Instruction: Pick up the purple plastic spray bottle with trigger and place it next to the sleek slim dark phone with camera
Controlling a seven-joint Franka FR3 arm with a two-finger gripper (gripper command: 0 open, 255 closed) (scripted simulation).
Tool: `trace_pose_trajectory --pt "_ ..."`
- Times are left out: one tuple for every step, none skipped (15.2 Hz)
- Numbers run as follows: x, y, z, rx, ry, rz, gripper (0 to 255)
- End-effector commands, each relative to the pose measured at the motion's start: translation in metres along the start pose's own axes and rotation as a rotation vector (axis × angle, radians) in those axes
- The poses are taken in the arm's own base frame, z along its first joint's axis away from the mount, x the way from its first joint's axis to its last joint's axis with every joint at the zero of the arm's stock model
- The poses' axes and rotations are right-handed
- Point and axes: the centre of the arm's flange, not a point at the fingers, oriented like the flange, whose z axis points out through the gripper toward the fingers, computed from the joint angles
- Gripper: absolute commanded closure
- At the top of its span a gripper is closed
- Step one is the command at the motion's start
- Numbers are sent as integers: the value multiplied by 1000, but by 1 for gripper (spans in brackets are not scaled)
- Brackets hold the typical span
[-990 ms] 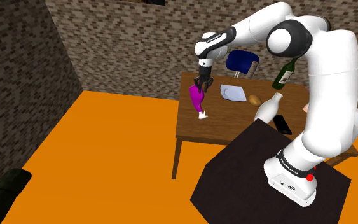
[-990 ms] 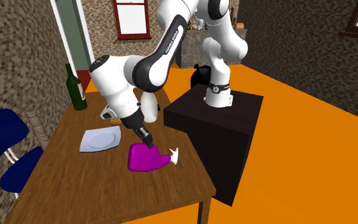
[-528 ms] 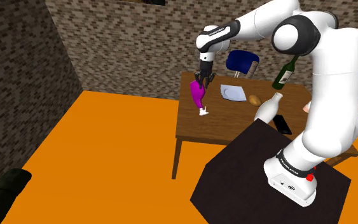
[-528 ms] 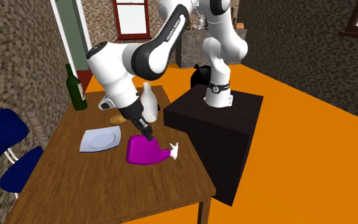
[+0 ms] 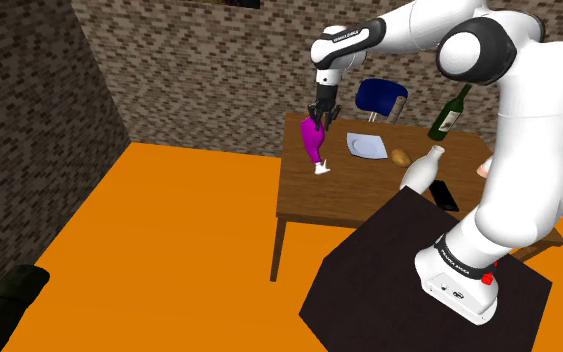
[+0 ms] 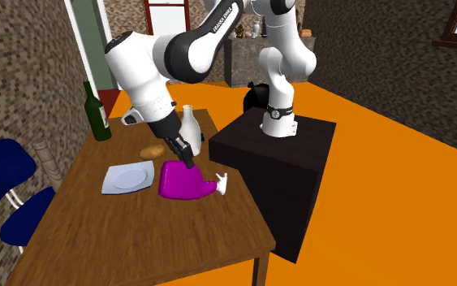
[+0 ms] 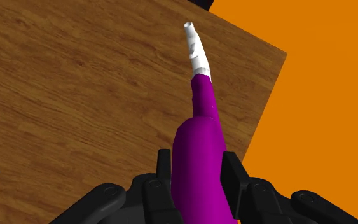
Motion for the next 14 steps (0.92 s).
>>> trace_pose_trajectory --pt "-3 0 -10 0 0 0 255" --pt "-5 0 -15 0 0 0 255" --pt "-6 -1 -20 0 0 0 255" --pt "-8 -1 -25 0 0 0 255" --pt "-10 -2 -30 0 0 0 255" --pt "-11 -2 -35 0 0 0 255" --pt "-13 -3 -40 0 0 0 255" --pt "-15 -3 -45 0 0 0 255" --pt "-16 -4 -50 0 0 0 255" --pt "-18 -4 -55 0 0 0 255" --pt "-20 -4 -60 0 0 0 255" --pt "-21 -5 -65 0 0 0 255" --pt "-23 -5 -70 0 0 0 255" --pt "-24 -6 -75 0 0 0 255"
